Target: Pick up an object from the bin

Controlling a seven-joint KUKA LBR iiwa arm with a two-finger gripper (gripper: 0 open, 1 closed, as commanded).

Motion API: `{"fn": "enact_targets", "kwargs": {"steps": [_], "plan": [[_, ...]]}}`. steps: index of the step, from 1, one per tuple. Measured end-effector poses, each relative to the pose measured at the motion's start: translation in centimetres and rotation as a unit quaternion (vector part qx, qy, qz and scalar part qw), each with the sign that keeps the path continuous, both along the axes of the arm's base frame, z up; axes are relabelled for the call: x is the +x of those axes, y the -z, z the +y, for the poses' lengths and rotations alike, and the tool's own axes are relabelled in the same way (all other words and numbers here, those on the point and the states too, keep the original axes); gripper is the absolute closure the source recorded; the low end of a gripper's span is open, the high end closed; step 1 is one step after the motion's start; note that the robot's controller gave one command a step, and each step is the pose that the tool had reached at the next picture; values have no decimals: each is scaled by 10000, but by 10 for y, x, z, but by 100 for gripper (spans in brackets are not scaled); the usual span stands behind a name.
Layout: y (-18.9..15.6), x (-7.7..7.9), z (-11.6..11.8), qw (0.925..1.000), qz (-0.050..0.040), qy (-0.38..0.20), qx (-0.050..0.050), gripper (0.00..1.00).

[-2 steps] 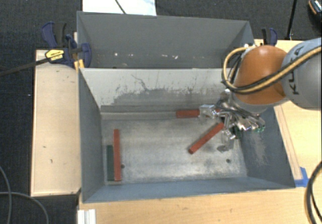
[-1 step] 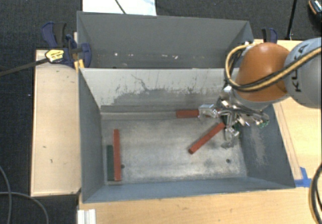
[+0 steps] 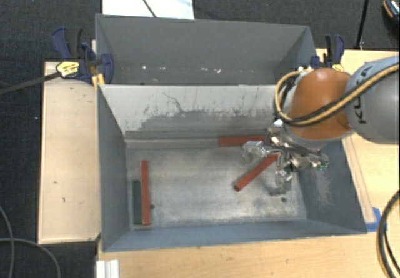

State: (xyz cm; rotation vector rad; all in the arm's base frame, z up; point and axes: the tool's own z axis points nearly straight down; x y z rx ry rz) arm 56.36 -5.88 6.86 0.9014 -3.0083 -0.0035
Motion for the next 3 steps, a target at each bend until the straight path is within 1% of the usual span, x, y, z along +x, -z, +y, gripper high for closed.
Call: {"fn": "enact_targets", "kwargs": {"steps": [1, 2, 3], "plan": [[-1, 0, 0, 10000, -7, -19, -5, 0], [-1, 1, 0, 10000, -9, -31, -7, 100], [-7, 1, 0, 10000, -35, -47, -6, 100]]}}
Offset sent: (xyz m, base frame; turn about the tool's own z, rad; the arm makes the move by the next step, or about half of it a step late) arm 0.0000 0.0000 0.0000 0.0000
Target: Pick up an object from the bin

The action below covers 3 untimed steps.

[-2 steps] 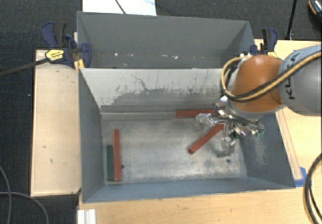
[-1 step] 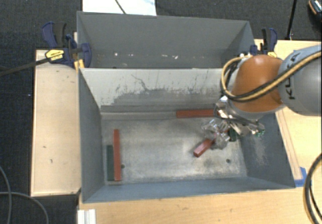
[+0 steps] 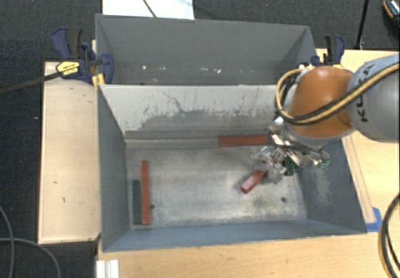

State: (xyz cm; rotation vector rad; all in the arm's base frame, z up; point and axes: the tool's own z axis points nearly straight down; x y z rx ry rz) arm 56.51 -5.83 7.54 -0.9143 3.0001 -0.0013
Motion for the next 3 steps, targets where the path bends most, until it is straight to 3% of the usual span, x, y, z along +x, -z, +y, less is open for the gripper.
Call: {"fn": "enact_targets", "kwargs": {"steps": [2, 3], "plan": [[-61, 3, 0, 10000, -10, 14, -2, 100], [-65, 4, 1, 10000, -13, 17, -2, 100]]}}
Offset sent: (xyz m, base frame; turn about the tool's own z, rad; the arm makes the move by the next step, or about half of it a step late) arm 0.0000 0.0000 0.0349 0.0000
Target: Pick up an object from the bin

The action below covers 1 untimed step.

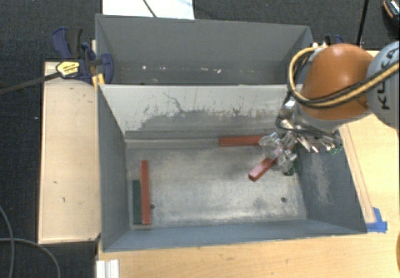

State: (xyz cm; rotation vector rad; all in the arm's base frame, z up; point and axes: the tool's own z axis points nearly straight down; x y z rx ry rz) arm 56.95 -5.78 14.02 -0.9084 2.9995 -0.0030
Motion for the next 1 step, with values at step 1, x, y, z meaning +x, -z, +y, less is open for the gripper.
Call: {"fn": "enact_targets", "kwargs": {"steps": [1], "plan": [[-29, 2, 0, 10000, 0, 20, -1, 100]]}}
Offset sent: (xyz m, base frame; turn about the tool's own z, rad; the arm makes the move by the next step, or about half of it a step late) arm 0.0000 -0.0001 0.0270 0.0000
